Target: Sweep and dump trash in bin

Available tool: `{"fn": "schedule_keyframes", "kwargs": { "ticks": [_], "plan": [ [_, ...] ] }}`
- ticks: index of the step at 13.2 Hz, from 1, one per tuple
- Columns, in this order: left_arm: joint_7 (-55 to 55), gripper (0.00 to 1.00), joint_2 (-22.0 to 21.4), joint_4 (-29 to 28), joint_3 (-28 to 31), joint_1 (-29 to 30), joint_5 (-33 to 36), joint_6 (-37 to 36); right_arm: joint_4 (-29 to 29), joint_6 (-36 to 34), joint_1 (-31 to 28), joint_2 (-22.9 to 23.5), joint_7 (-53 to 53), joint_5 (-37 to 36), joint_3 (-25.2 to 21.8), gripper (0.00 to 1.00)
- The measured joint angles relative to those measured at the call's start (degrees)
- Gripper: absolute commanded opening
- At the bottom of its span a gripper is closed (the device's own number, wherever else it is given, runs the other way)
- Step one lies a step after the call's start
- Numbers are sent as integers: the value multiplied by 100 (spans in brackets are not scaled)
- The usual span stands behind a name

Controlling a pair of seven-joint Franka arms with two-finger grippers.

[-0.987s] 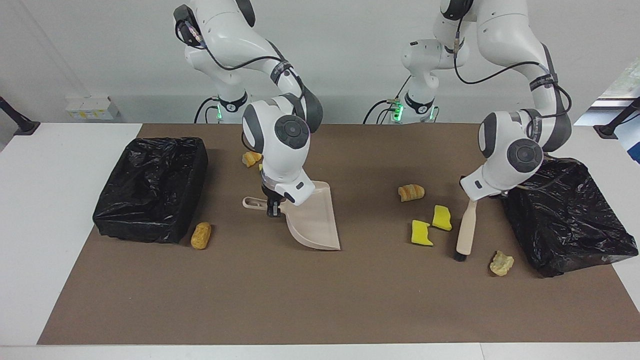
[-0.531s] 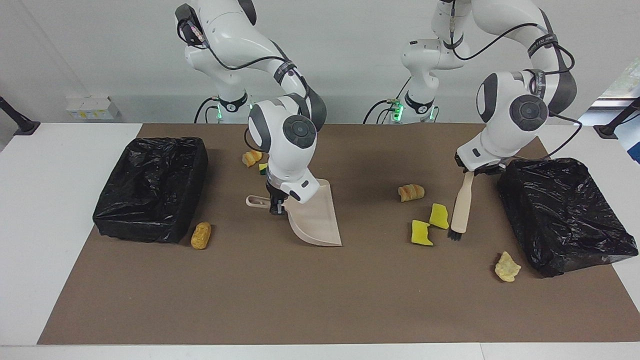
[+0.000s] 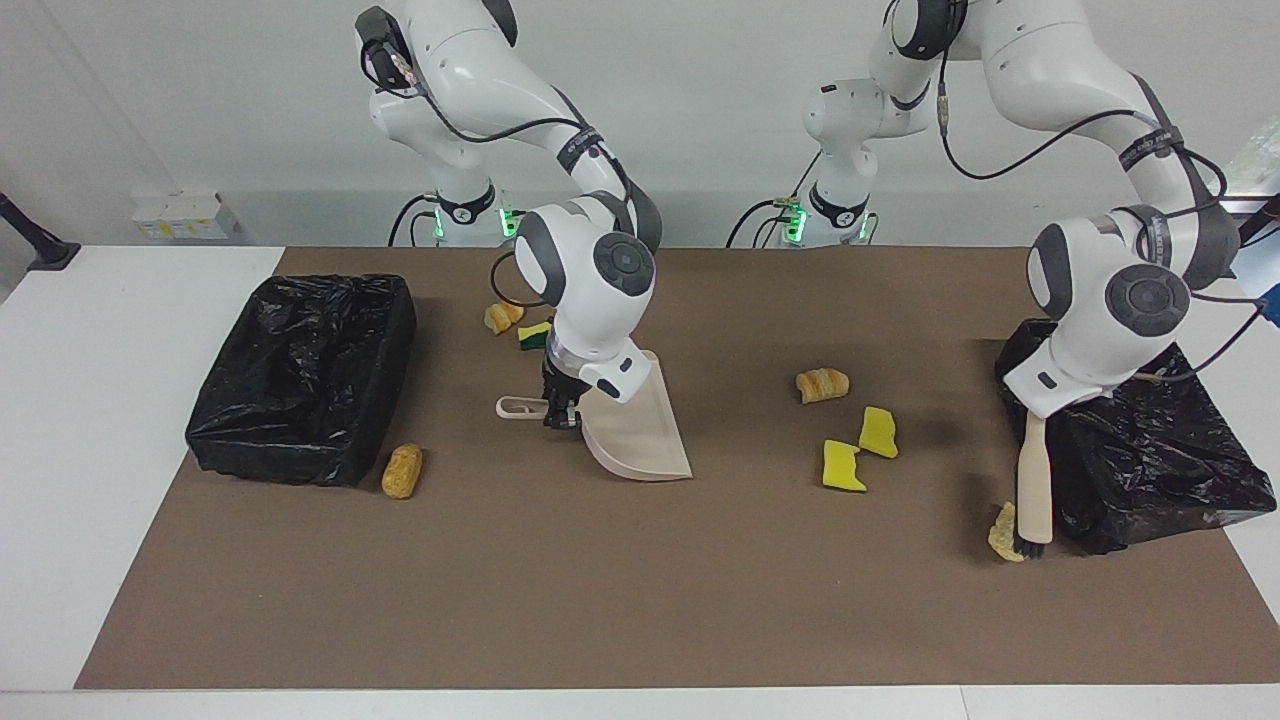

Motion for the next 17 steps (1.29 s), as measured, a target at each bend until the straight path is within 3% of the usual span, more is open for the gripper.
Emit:
{"fn": "schedule_keyframes", "kwargs": {
  "ticks": [3,7,10,14,17],
  "plan": [
    [-62,0,684,612,-28,-48,255,174,-47,11,-4,0,193,0,0,0],
    [-28,0,774,699,-92,-57,234,22,-222,7,6,-24,548,1,3,0],
    [146,0,571,589,-347,-88,-92,-666,-229,3,2,-45,565,2,3,0],
    [257,0,-146,69,-473,-349,-754,-1396,-247,-158,-72,-196,569,4,-3,0],
    [257,0,-525,47,-415,-376,-751,-1575,-265,-219,-150,-302,581,92,-6,0]
  ]
}}
